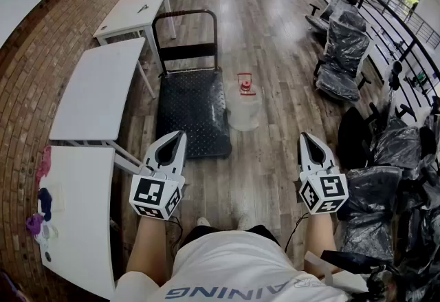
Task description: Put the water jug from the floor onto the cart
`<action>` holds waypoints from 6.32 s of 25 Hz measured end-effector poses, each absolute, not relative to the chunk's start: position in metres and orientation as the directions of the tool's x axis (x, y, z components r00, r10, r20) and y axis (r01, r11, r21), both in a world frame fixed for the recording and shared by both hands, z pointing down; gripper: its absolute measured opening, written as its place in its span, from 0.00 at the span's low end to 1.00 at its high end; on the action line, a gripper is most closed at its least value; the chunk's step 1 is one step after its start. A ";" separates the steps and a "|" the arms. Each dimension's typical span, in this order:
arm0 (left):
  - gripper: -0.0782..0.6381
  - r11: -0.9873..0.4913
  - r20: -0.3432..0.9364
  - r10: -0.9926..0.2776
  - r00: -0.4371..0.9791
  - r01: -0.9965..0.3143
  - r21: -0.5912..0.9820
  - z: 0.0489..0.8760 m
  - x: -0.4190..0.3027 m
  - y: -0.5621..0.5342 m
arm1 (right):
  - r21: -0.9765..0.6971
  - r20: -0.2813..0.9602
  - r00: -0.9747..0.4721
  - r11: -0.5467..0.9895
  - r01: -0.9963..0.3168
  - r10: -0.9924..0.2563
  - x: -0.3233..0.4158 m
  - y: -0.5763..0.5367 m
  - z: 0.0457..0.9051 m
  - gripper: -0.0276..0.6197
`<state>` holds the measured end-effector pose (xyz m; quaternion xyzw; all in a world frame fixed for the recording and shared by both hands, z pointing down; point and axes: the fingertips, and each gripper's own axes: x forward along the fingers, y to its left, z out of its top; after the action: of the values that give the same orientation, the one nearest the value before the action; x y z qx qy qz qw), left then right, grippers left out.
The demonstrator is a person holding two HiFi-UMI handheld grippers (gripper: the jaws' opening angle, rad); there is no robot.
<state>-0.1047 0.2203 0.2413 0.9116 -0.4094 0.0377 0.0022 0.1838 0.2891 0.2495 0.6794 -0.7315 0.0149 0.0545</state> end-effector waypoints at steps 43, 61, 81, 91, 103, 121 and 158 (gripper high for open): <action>0.11 -0.661 0.161 -0.734 0.659 -0.749 0.052 0.290 -0.034 0.012 | 0.108 0.221 -0.164 0.191 -0.976 -0.961 0.225 0.067 0.306 0.05; 0.11 -0.649 0.189 -0.729 0.658 -0.752 0.115 0.318 -0.085 -0.111 | 0.127 0.259 -0.181 0.219 -0.967 -0.949 0.177 -0.066 0.306 0.05; 0.11 -0.491 0.244 -0.834 0.495 -0.867 0.083 0.326 0.002 -0.205 | 0.059 0.268 -0.361 0.389 -0.919 -0.893 0.280 -0.229 0.344 0.05; 0.11 -0.436 0.369 -0.813 0.451 -0.891 0.129 0.396 0.008 -0.219 | 0.015 0.462 -0.355 0.407 -0.913 -0.813 0.299 -0.276 0.458 0.08; 0.11 -0.363 0.425 -0.815 0.394 -0.919 0.156 0.441 -0.012 -0.230 | -0.010 0.595 -0.330 0.404 -0.915 -0.733 0.302 -0.317 0.587 0.21; 0.11 -0.176 0.592 -0.770 0.239 -0.971 0.163 0.543 -0.038 -0.194 | -0.037 0.792 -0.338 0.513 -0.857 -0.508 0.300 -0.329 0.799 0.53; 0.11 -0.186 0.549 -0.796 0.253 -0.967 0.177 0.515 -0.058 -0.187 | 0.062 0.816 -0.224 0.466 -0.883 -0.532 0.310 -0.289 0.719 0.53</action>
<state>-0.0576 -0.1869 0.5146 0.7510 -0.5869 0.1700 0.2504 0.3100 -0.2892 0.7189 0.4703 -0.7523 0.2144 0.4086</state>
